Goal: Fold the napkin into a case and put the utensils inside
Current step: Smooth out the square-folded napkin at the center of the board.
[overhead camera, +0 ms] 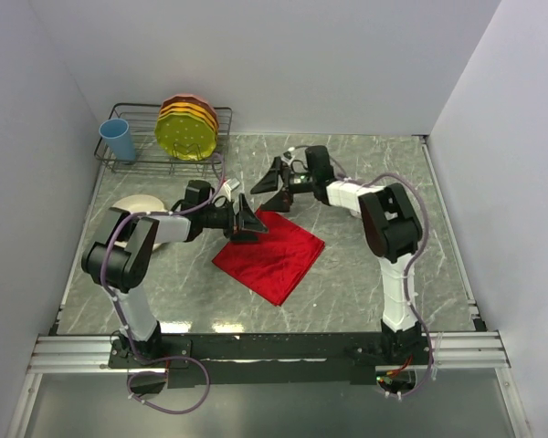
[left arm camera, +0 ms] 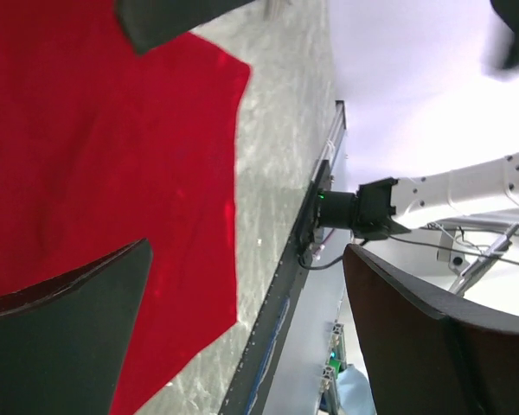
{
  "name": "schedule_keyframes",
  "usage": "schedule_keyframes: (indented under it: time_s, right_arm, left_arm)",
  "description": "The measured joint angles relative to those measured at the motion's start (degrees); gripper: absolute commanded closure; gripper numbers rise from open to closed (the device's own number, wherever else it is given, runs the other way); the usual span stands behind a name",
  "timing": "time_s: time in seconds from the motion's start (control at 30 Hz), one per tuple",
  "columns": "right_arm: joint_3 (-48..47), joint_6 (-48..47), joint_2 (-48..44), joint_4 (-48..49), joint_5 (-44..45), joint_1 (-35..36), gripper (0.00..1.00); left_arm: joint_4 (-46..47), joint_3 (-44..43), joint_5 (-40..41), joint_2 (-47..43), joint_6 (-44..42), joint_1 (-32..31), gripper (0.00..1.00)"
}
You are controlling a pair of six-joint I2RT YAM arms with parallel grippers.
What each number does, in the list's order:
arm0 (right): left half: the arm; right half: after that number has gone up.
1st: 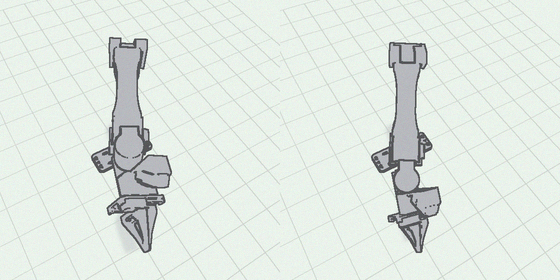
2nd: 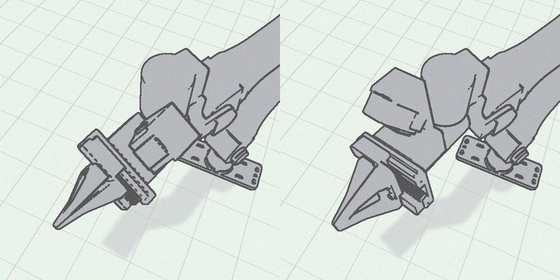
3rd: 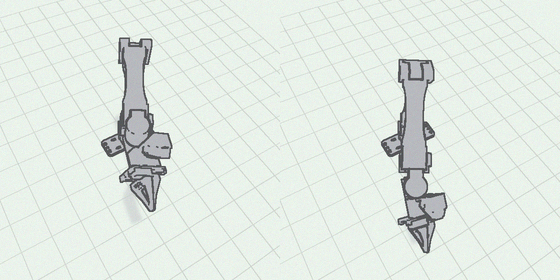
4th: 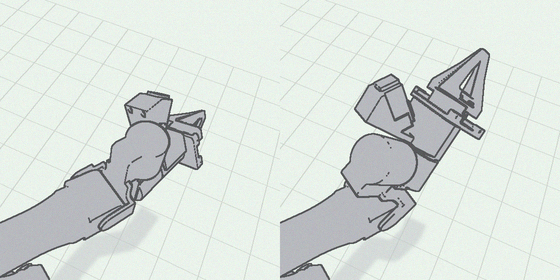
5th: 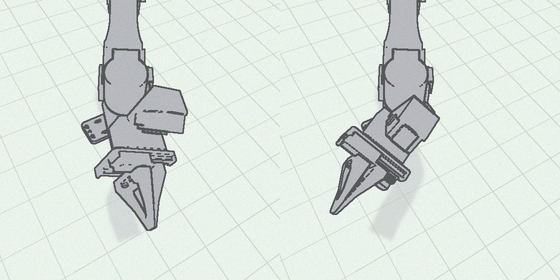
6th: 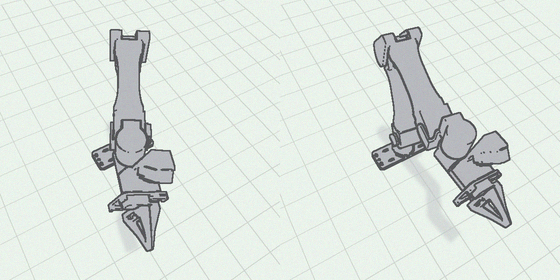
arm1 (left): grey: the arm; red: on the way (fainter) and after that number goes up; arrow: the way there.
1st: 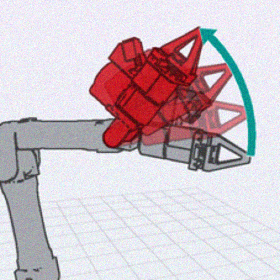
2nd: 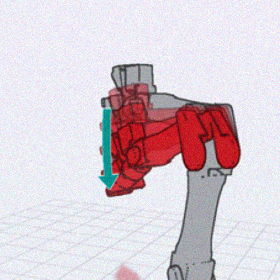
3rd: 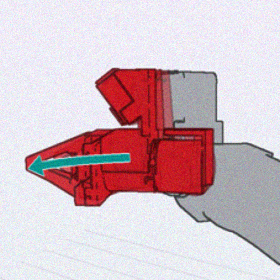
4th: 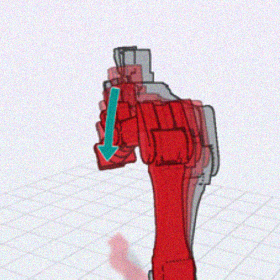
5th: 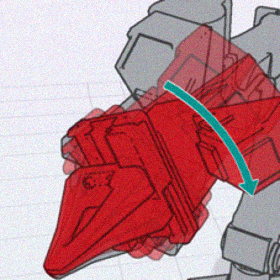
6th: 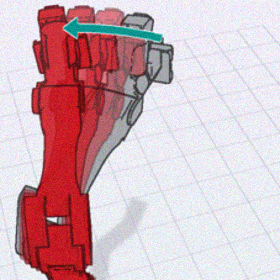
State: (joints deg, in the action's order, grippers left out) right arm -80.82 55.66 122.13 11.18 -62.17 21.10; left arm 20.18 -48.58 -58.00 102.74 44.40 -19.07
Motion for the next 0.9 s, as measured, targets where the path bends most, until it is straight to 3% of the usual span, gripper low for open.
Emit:
schedule_keyframes:
  time_s: [0.13, 0.33, 0.77, 0.9]
  right_arm:
    - [-0.85, 7.52, 4.79, 7.78, 0.17, 2.03, 0.00]
    - [-0.85, 11.89, 9.75, 11.76, 1.14, 3.19, 0.00]
    - [-0.83, 2.34, 10.80, 7.69, 0.85, 1.49, 0.00]
    - [2.08, 0.98, 6.03, 3.52, 0.44, 1.36, 0.00]
  left_arm:
    - [0.09, 0.00, 0.94, 2.47, -0.15, 0.02, 0.01]
    - [0.11, 0.02, 2.12, 5.84, 0.09, 1.09, 0.01]
    - [2.08, 0.87, 1.44, 6.73, 1.31, 3.89, 0.01]
    - [-0.72, 1.25, 1.07, 3.85, -0.20, 3.89, 0.01]
